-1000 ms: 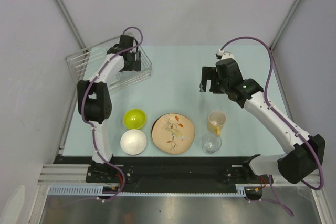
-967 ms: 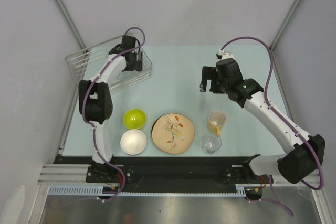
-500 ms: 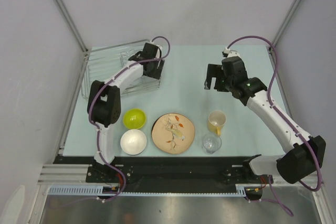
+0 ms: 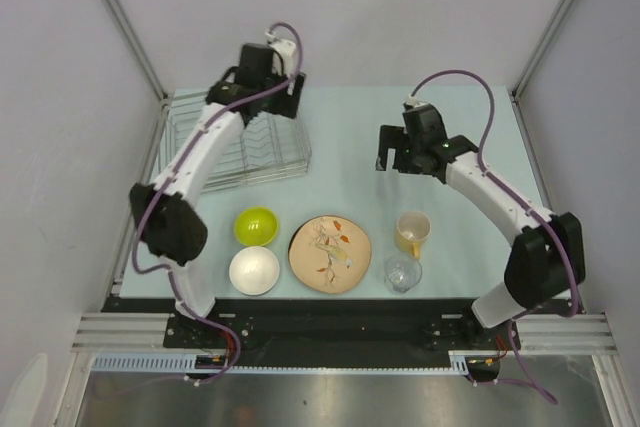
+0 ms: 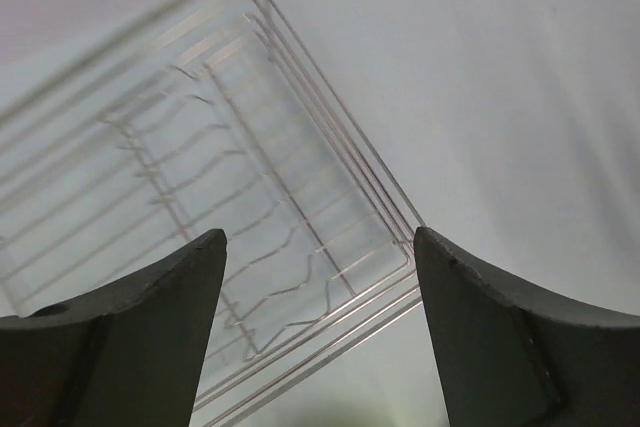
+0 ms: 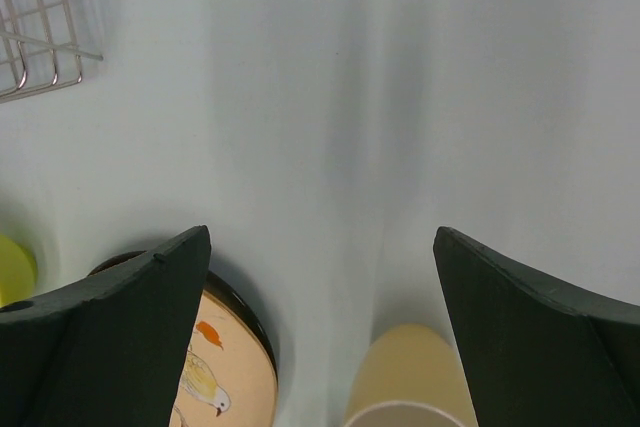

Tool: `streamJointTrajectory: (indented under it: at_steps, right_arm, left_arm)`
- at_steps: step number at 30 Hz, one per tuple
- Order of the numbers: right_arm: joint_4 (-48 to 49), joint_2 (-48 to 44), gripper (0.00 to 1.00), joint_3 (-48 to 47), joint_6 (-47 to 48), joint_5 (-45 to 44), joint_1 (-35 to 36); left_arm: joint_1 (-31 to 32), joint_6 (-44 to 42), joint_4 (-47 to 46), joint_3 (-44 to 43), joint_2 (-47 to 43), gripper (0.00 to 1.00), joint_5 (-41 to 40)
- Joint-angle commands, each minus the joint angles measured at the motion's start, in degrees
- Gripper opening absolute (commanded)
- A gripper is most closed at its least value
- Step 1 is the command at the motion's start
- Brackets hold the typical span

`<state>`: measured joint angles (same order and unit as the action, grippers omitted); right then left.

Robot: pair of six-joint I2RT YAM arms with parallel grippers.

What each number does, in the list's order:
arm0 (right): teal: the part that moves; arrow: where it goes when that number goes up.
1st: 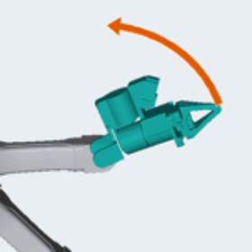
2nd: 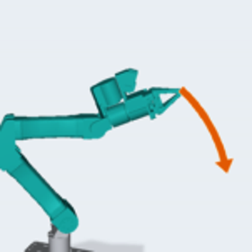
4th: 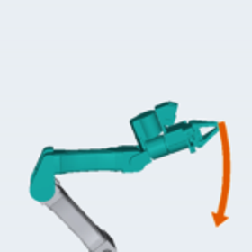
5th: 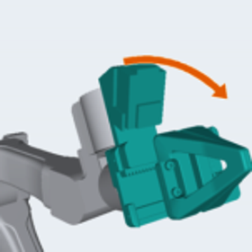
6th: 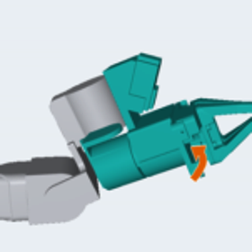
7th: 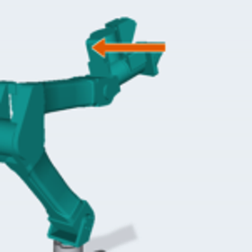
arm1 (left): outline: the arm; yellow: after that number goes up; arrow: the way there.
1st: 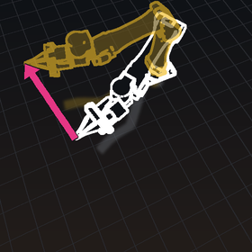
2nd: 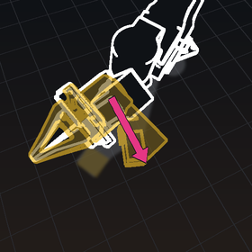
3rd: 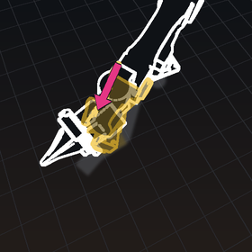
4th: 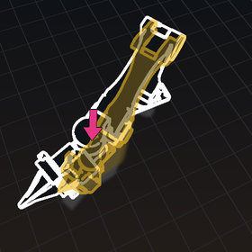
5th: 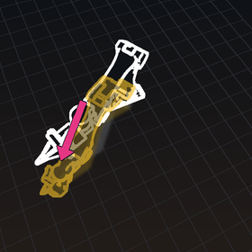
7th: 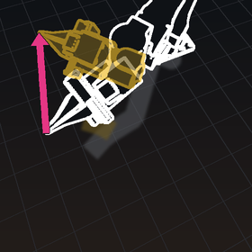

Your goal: Load the mixed dishes into the dish rack

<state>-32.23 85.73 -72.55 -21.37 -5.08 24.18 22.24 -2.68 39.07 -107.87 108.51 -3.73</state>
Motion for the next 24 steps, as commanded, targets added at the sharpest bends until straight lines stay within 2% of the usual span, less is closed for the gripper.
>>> streamJointTrajectory:
  at_steps: [1, 6, 9, 12, 17, 24]
  right_arm:
    - [5.16, 6.27, 1.00, -6.27, -0.43, 2.62, 2.88]
    - [3.58, 20.40, 1.00, -23.02, 1.15, 3.32, 7.18]
    - [3.05, 27.00, 1.00, -31.90, 1.76, 4.55, 9.39]
    - [3.05, 30.97, 1.00, -36.94, 1.06, 7.28, 10.53]
    - [2.52, 39.06, 1.00, -44.95, 0.98, 8.95, 11.15]
    - [3.31, 44.87, 1.00, -47.33, 1.50, 9.48, 11.24]
  left_arm:
    - [-6.93, 0.21, -0.74, -0.25, -14.35, 0.80, 1.97]
    - [-14.58, 0.04, -7.68, 20.46, -22.19, 0.79, -0.57]
    - [-18.44, -0.14, -10.15, 29.00, -25.79, 0.79, -0.76]
    - [-21.09, -0.05, -12.08, 34.73, -28.35, 0.79, -0.58]
    - [-24.43, 0.13, -13.14, 38.70, -29.93, 0.79, 0.03]
    - [-27.42, -0.57, -13.41, 41.34, -31.43, 0.78, 1.18]
